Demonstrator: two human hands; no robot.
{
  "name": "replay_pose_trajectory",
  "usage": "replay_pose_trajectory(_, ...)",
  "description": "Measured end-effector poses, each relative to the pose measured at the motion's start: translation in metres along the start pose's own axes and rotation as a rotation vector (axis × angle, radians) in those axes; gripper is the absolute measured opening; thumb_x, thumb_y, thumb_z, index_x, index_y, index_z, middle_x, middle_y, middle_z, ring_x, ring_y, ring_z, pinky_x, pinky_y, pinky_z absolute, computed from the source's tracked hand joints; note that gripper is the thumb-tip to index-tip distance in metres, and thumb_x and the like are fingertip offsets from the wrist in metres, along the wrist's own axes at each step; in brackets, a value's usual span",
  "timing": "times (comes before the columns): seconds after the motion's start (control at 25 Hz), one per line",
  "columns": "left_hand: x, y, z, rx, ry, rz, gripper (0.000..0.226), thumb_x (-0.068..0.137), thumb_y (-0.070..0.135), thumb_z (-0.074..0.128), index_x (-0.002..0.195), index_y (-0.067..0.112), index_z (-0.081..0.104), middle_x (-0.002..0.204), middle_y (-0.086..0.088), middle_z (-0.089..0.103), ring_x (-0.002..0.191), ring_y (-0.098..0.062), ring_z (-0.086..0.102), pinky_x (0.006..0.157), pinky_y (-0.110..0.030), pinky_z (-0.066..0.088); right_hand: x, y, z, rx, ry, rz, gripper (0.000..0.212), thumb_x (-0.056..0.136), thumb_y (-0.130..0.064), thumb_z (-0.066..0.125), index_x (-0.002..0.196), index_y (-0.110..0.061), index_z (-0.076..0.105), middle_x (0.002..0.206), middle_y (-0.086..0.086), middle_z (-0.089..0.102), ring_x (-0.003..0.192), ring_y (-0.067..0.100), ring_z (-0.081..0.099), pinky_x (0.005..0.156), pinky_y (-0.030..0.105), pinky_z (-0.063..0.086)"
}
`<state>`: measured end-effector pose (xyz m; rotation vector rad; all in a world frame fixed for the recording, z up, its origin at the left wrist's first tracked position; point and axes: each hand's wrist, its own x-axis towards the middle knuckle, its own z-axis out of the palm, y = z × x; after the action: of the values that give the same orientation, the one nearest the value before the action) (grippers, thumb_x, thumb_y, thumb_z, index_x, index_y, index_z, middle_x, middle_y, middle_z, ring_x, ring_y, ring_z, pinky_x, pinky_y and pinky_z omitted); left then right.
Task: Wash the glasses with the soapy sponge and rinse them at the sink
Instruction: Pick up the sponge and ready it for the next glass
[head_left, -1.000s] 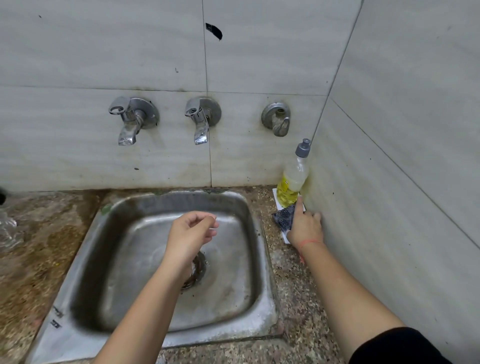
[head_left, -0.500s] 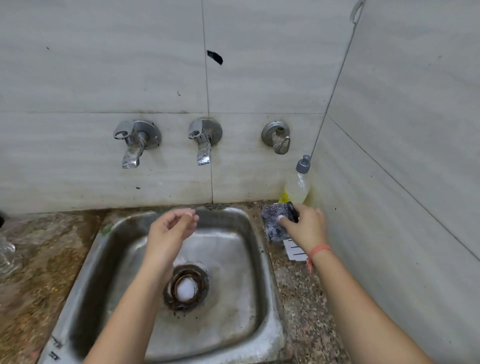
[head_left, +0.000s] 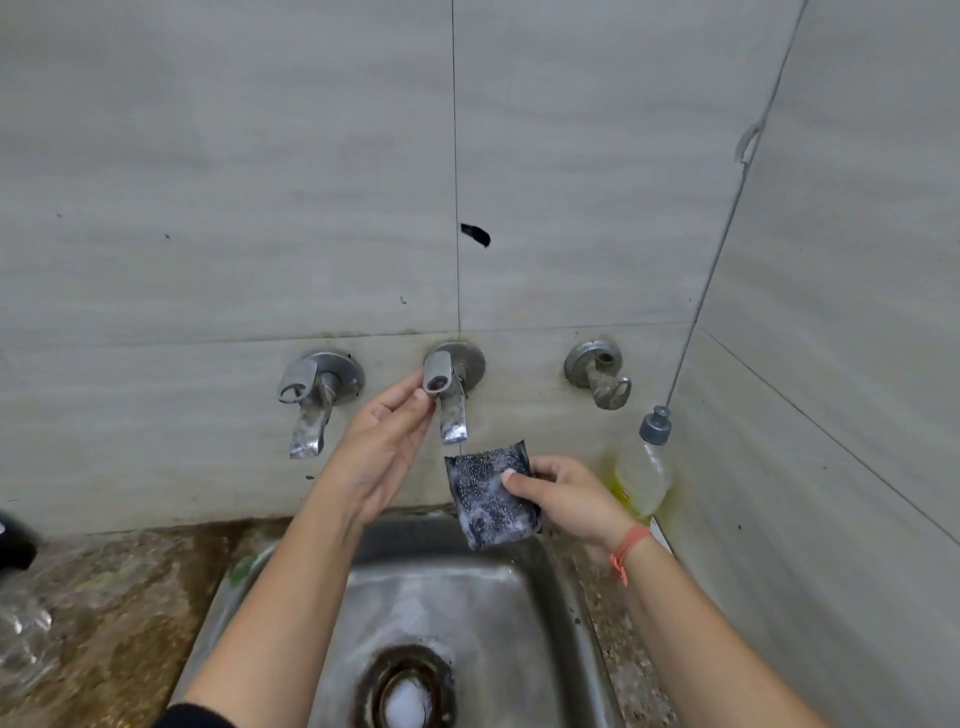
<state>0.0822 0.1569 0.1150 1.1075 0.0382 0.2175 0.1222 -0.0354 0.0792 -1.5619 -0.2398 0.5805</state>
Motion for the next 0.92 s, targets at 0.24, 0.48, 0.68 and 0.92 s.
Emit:
replay_pose_trajectory(0.24,0.017,0.014,-0.007,0.049,-0.227,0.007,0.064,0.075,0.009,0.071,0.136,0.009,0.048,0.133,-0.010,0.059,0.125,-0.017,0.053,0.103,-0.019,0.041,0.015,0.001,0.001,0.042,-0.003,0.027,0.018,0.092,-0.006,0.059,0.100,0.006,0.068,0.072,0.000,0.067,0.046,0.001,0.055,0.043,0.015,0.042)
replay_pose_trajectory(0.48,0.023,-0.007,0.055,0.216,0.370,0.205,0.016,0.078,0.004,0.074,0.091,0.011,0.068,0.075,0.001,0.067,0.053,-0.001,0.054,0.049,-0.014,0.042,0.017,0.006,0.013,0.098,0.013,0.028,0.011,0.091,-0.006,0.061,0.092,0.001,0.069,0.068,-0.003,0.069,0.046,0.002,0.057,0.042,0.015,0.043)
replay_pose_trajectory(0.68,0.001,-0.014,0.046,0.282,0.448,0.182,0.020,0.086,0.019,0.070,0.102,0.026,0.062,0.098,0.011,0.065,0.084,0.001,0.059,0.069,-0.014,0.045,0.013,0.014,0.017,0.111,0.035,0.030,0.011,0.090,-0.011,0.063,0.085,-0.006,0.072,0.070,0.001,0.069,0.045,0.008,0.054,0.043,0.018,0.043)
replay_pose_trajectory(0.92,-0.035,-0.048,-0.009,0.287,0.376,-0.421,0.021,0.088,0.025,0.067,0.098,0.007,0.067,0.099,-0.010,0.073,0.090,-0.021,0.068,0.087,-0.035,0.053,0.012,0.016,0.023,0.117,0.058,0.032,0.013,0.090,-0.013,0.064,0.080,-0.010,0.072,0.068,0.000,0.070,0.052,0.009,0.060,0.049,0.021,0.048)
